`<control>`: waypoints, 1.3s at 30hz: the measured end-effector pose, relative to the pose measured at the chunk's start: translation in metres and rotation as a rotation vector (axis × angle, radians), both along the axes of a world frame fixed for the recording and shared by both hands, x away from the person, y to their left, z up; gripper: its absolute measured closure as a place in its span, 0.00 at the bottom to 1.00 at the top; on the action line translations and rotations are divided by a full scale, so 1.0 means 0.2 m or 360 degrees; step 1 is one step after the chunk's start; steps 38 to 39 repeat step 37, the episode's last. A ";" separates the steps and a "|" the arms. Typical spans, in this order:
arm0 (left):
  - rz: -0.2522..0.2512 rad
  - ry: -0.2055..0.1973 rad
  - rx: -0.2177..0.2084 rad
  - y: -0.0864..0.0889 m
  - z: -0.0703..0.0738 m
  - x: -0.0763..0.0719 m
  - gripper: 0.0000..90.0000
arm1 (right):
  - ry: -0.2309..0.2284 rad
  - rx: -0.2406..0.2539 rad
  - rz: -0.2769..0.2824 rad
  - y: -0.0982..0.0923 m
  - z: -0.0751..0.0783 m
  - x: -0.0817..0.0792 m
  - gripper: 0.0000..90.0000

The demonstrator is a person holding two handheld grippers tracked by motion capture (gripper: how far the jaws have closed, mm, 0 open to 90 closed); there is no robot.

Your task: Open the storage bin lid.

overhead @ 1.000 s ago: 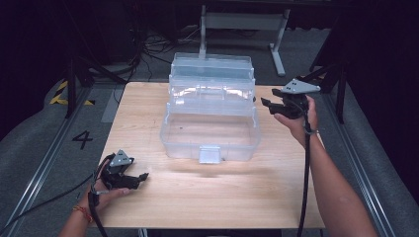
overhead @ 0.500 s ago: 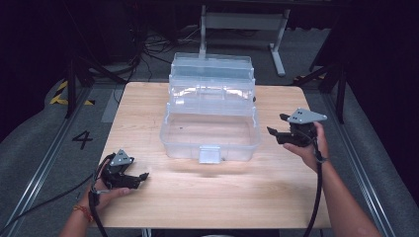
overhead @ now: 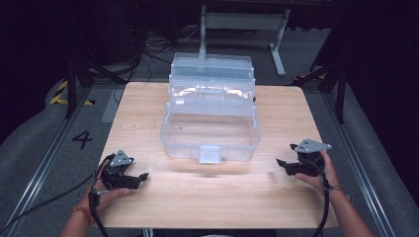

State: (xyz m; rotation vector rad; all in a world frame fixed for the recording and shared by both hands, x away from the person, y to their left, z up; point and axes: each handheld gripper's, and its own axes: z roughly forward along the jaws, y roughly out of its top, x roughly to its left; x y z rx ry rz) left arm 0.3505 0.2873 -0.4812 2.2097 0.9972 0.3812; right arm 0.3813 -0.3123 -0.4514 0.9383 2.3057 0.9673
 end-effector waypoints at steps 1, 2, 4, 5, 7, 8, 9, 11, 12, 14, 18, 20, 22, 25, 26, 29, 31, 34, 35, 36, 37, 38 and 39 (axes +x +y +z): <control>-0.0005 0.0002 0.0001 0.00 0.00 0.00 0.18 | 0.0023 -0.0001 -0.0014 -0.02 -0.03 -0.02 0.23; -0.0002 -0.0011 0.0003 0.00 0.00 0.00 0.18 | 0.0042 -0.0008 -0.0035 -0.03 -0.05 -0.03 0.22; -0.0011 -0.0016 0.0006 0.00 0.00 0.01 0.17 | 0.0094 0.0054 -0.0054 -0.08 -0.10 -0.07 0.23; -0.0009 0.0001 0.0003 0.00 0.00 0.01 0.17 | 0.0112 0.0079 -0.0059 -0.10 -0.12 -0.09 0.22; -0.0022 -0.0004 0.0015 0.00 0.00 0.01 0.17 | 0.0142 0.0099 -0.0094 -0.14 -0.17 -0.13 0.21; -0.0021 -0.0015 0.0019 0.00 0.00 0.01 0.17 | 0.0143 0.0134 -0.0102 -0.16 -0.17 -0.14 0.21; -0.0030 -0.0018 0.0021 0.00 0.00 0.02 0.17 | 0.0146 0.0137 -0.0124 -0.17 -0.17 -0.15 0.21; -0.0021 -0.0005 0.0003 0.00 0.00 0.02 0.17 | 0.0133 0.0132 -0.0162 -0.18 -0.17 -0.16 0.22; -0.0014 0.0001 -0.0006 -0.01 0.00 0.02 0.17 | 0.0141 0.0134 -0.0163 -0.18 -0.17 -0.17 0.21; -0.0019 0.0004 0.0002 -0.01 0.00 0.02 0.17 | 0.0172 0.0158 -0.0159 -0.19 -0.18 -0.17 0.21; -0.0022 0.0006 0.0004 -0.01 0.00 0.02 0.17 | 0.0191 0.0167 -0.0158 -0.19 -0.18 -0.16 0.21; -0.0024 0.0006 0.0003 -0.01 0.00 0.02 0.17 | 0.0190 0.0166 -0.0159 -0.19 -0.18 -0.16 0.21; -0.0021 0.0008 0.0001 -0.01 0.00 0.02 0.17 | 0.0189 0.0165 -0.0162 -0.19 -0.18 -0.16 0.20; -0.0018 0.0004 0.0001 -0.01 0.00 0.02 0.17 | 0.0192 0.0167 -0.0168 -0.19 -0.18 -0.16 0.20; -0.0017 0.0005 0.0000 -0.01 0.00 0.02 0.17 | 0.0190 0.0166 -0.0172 -0.19 -0.18 -0.16 0.20; -0.0012 0.0004 0.0001 -0.01 0.00 0.02 0.17 | 0.0191 0.0176 -0.0191 -0.21 -0.18 -0.18 0.20; -0.0007 0.0002 0.0002 -0.01 0.00 0.02 0.17 | 0.0190 0.0170 -0.0195 -0.21 -0.18 -0.18 0.20; 0.0000 0.0005 -0.0003 -0.01 0.00 0.02 0.17 | 0.0195 0.0168 -0.0190 -0.21 -0.18 -0.17 0.19; -0.0004 -0.0015 0.0013 -0.01 0.00 0.02 0.17 | 0.0196 0.0171 -0.0191 -0.21 -0.18 -0.18 0.19; -0.0001 -0.0015 0.0015 -0.01 0.00 0.02 0.17 | 0.0197 0.0173 -0.0193 -0.21 -0.18 -0.18 0.19; -0.0001 -0.0015 0.0015 -0.01 0.00 0.02 0.17 | 0.0197 0.0173 -0.0193 -0.21 -0.18 -0.18 0.19; -0.0001 -0.0015 0.0015 -0.01 0.00 0.02 0.17 | 0.0197 0.0173 -0.0193 -0.21 -0.18 -0.18 0.19; -0.0001 -0.0015 0.0015 -0.01 0.00 0.02 0.17 | 0.0197 0.0173 -0.0193 -0.21 -0.18 -0.18 0.19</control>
